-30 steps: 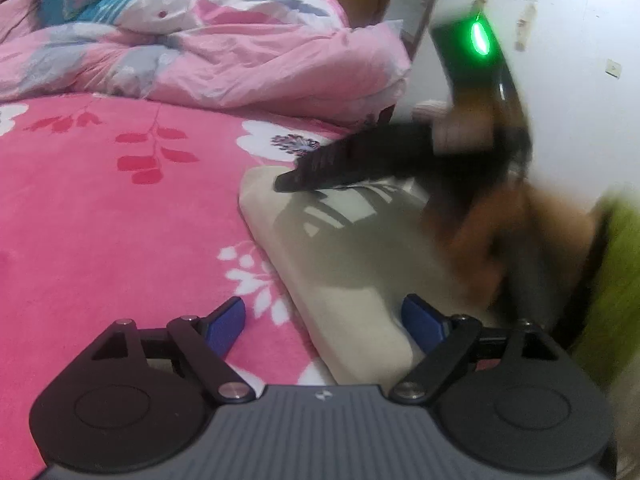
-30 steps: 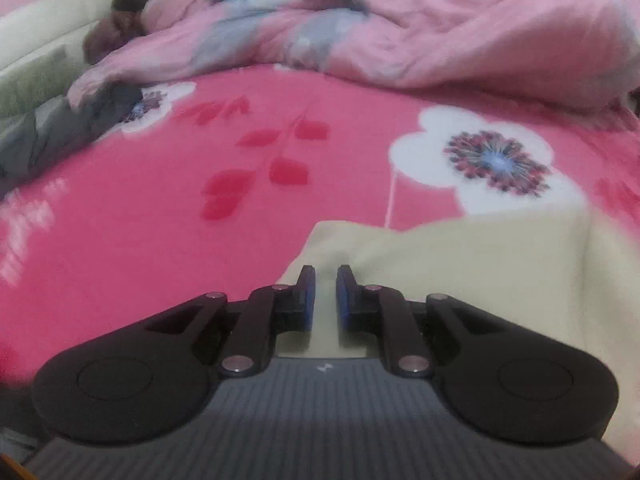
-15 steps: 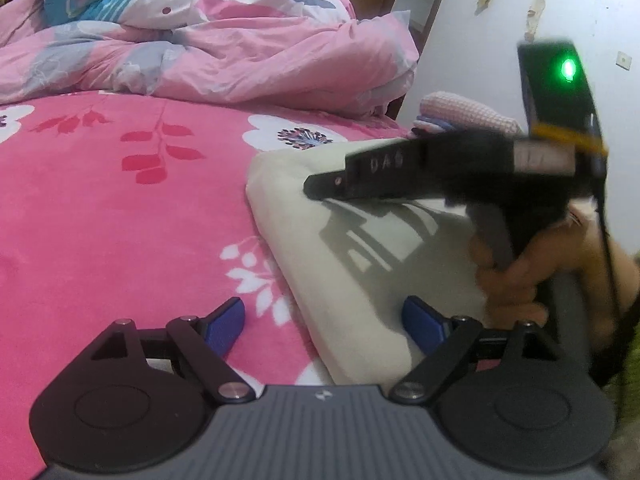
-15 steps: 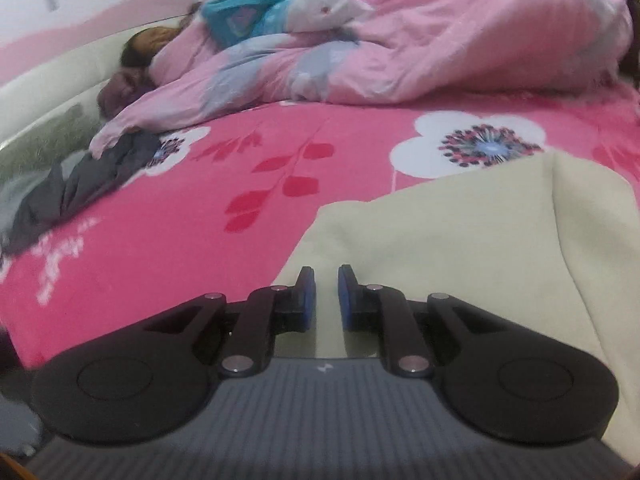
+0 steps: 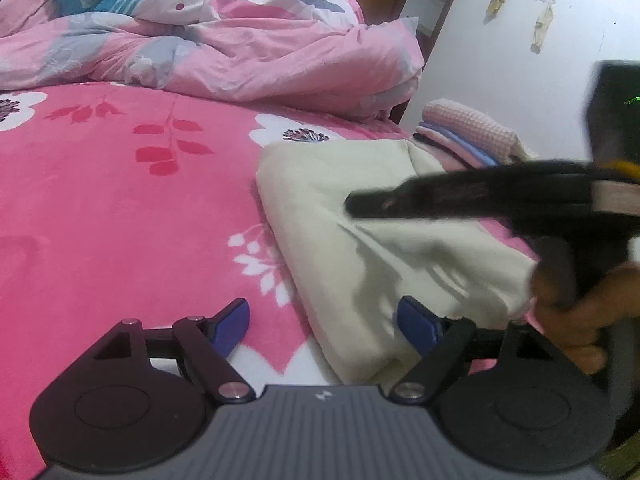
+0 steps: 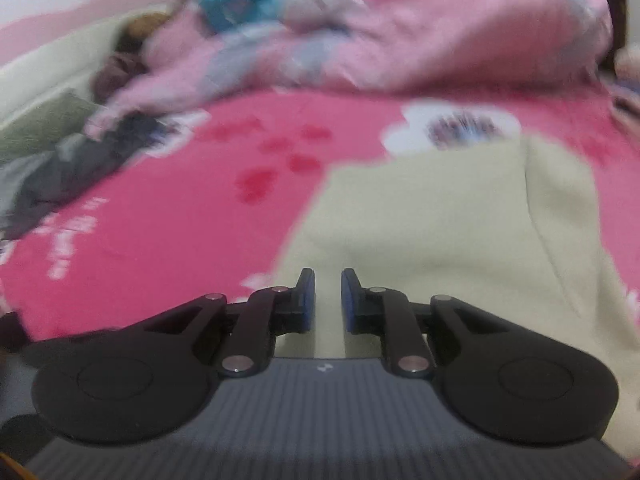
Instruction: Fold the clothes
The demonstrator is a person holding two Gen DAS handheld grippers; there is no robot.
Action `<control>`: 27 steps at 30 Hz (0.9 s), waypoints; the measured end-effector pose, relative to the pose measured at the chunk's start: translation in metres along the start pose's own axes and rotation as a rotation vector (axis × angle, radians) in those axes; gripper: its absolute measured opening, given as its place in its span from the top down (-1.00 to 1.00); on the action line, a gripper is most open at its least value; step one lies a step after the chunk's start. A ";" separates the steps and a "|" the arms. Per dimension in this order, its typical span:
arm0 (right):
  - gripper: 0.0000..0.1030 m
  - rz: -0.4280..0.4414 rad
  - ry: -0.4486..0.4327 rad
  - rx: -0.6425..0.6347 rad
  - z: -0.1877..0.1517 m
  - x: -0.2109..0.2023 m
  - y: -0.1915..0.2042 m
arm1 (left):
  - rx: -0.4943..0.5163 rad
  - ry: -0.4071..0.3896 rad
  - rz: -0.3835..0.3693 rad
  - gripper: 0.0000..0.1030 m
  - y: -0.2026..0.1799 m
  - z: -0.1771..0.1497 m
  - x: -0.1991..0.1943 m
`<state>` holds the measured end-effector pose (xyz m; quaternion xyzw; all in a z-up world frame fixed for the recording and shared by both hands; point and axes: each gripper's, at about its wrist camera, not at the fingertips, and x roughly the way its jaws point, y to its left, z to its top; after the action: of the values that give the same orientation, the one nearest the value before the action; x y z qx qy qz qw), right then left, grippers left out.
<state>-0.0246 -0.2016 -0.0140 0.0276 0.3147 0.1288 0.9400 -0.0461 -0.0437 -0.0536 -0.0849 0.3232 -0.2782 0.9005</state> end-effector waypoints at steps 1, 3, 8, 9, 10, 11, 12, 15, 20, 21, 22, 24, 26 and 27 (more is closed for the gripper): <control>0.73 0.002 0.012 -0.013 -0.006 0.001 0.004 | -0.009 0.002 -0.004 -0.60 0.002 0.000 -0.004; 0.74 0.028 -0.001 0.011 -0.028 0.015 -0.004 | -0.032 0.007 -0.001 -0.57 0.008 -0.001 -0.010; 0.76 0.093 -0.002 0.168 -0.034 0.016 -0.026 | -0.056 0.008 0.046 -0.52 0.020 0.001 -0.027; 0.73 0.077 -0.004 0.145 -0.031 0.007 -0.019 | -0.063 0.002 0.052 -0.52 0.022 0.002 -0.031; 0.70 0.060 -0.010 0.115 -0.028 -0.003 -0.012 | -0.068 -0.009 0.062 -0.52 0.024 0.004 -0.034; 0.70 0.059 -0.030 0.083 -0.027 -0.015 -0.004 | -0.073 -0.022 0.072 -0.52 0.026 0.006 -0.038; 0.71 0.062 -0.040 0.058 -0.030 -0.023 0.001 | -0.077 -0.034 0.082 -0.52 0.029 0.009 -0.041; 0.73 0.030 0.006 0.006 -0.051 -0.022 0.007 | -0.059 -0.072 0.084 -0.52 0.029 0.023 -0.042; 0.74 0.021 -0.038 0.079 -0.062 -0.030 -0.002 | 0.034 -0.091 0.043 -0.52 0.010 0.053 -0.027; 0.73 -0.001 -0.042 0.085 -0.061 -0.036 0.000 | 0.061 -0.082 0.042 -0.52 0.005 0.058 -0.021; 0.72 -0.024 -0.046 0.091 -0.059 -0.042 0.002 | 0.088 -0.072 0.042 -0.52 0.000 0.063 -0.015; 0.71 -0.088 -0.106 0.081 -0.062 -0.067 -0.001 | 0.146 -0.065 0.051 -0.52 -0.011 0.071 -0.003; 0.70 -0.165 -0.147 0.083 -0.063 -0.085 -0.012 | 0.179 -0.074 0.053 -0.52 -0.021 0.080 0.010; 0.70 -0.211 -0.159 0.083 -0.061 -0.092 -0.020 | 0.194 -0.080 0.054 -0.52 -0.027 0.085 0.016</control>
<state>-0.1269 -0.2469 -0.0118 0.0433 0.2452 0.0137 0.9684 0.0053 -0.0773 0.0124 0.0003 0.2609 -0.2800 0.9239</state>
